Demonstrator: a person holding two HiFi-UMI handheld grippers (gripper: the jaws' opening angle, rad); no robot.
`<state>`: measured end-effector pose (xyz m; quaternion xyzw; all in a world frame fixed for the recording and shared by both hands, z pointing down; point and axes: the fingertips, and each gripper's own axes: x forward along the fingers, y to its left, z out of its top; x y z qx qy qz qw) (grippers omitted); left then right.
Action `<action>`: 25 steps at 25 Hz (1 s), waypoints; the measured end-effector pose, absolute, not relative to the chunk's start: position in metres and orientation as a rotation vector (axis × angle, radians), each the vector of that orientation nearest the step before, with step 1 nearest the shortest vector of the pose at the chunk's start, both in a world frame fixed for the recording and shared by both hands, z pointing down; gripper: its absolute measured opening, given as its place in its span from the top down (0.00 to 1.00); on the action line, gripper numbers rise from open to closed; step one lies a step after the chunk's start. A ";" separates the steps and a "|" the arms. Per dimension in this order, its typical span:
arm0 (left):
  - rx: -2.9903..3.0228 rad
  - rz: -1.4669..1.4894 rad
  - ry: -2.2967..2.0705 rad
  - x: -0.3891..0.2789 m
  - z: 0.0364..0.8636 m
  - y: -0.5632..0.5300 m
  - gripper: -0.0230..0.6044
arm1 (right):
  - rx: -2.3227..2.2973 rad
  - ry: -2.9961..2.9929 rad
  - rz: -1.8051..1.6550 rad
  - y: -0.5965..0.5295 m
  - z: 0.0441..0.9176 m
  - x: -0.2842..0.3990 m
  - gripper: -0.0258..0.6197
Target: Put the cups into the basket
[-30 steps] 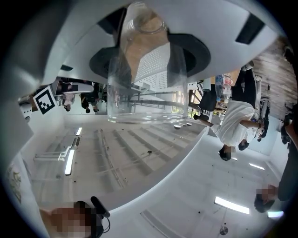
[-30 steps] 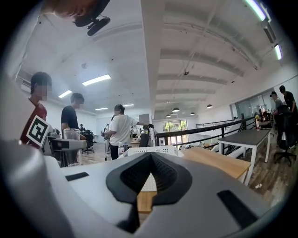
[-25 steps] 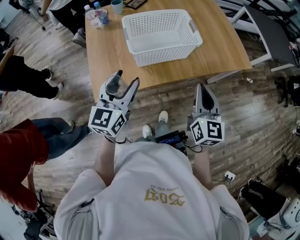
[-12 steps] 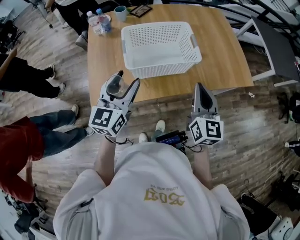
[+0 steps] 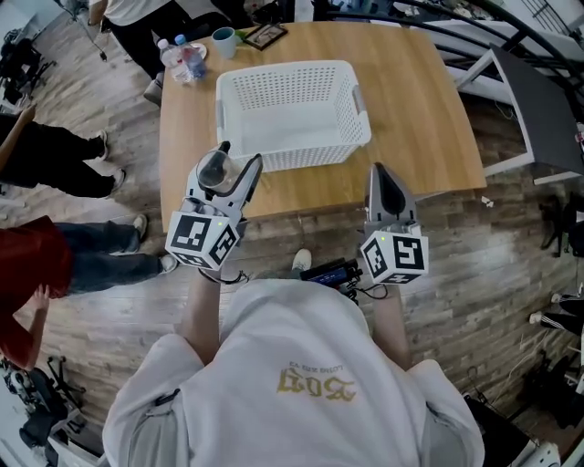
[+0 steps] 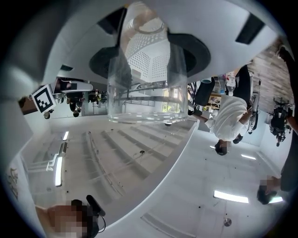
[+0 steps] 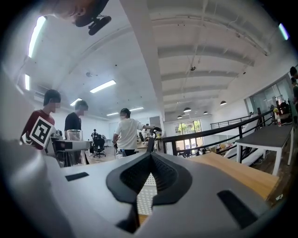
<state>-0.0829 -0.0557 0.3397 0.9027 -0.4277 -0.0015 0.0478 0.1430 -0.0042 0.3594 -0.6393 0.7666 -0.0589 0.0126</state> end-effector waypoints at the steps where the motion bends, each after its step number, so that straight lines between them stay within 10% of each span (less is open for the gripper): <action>1: 2.752 -0.004 -1.310 -0.081 0.339 -0.057 0.54 | -1.992 2.390 -0.184 -0.005 0.360 0.147 0.95; 25: 2.774 -0.021 -1.282 -0.040 0.325 -0.143 0.54 | -2.020 2.310 -0.201 -0.078 0.355 0.194 0.95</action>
